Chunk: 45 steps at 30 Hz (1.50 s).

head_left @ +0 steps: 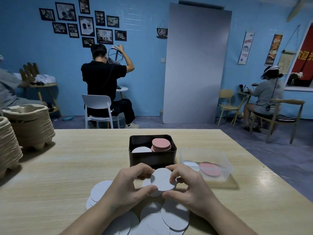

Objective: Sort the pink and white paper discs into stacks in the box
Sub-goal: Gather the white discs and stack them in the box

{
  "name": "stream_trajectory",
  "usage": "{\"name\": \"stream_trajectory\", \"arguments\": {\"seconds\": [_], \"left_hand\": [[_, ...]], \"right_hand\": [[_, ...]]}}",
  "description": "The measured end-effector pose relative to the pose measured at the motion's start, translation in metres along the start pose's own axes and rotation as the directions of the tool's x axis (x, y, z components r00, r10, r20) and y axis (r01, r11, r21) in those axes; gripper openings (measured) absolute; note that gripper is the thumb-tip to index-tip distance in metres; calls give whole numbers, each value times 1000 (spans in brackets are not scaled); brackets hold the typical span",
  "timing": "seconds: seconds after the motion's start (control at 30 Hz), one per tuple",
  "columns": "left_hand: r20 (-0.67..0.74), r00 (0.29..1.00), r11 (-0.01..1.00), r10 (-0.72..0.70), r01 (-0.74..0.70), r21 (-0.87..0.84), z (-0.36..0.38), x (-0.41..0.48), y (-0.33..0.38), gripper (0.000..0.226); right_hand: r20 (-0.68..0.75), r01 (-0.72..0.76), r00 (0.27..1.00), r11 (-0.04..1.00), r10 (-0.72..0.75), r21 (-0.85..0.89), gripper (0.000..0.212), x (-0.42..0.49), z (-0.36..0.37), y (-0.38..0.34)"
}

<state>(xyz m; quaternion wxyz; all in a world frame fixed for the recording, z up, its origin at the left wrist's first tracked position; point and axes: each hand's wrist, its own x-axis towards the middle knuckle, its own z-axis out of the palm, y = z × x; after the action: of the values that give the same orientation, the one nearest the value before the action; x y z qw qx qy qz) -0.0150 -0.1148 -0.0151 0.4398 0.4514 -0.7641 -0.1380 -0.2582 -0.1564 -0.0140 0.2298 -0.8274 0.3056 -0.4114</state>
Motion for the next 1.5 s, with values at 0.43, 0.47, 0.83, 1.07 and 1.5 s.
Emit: {"name": "stream_trajectory", "arguments": {"seconds": [0.43,0.47,0.83,1.07,1.5], "left_hand": [[36,999,999,-10,11,-48,2,1,1,35],[39,999,999,-12,14,-49,2,1,1,35],[98,995,1000,-24,25,-3,4,1,-4,33],[117,992,998,-55,56,-4,7,1,-9,39],[134,977,924,-167,108,367,2,2,-18,54]], "right_hand": [[74,-37,997,999,37,-1,31,1,0,-1],[79,-41,996,999,41,-3,31,1,0,0],[150,-63,986,996,73,-69,37,1,2,3],[123,-60,990,994,71,-90,33,1,2,1],[9,-88,996,987,90,-132,36,0,1,3]]}}
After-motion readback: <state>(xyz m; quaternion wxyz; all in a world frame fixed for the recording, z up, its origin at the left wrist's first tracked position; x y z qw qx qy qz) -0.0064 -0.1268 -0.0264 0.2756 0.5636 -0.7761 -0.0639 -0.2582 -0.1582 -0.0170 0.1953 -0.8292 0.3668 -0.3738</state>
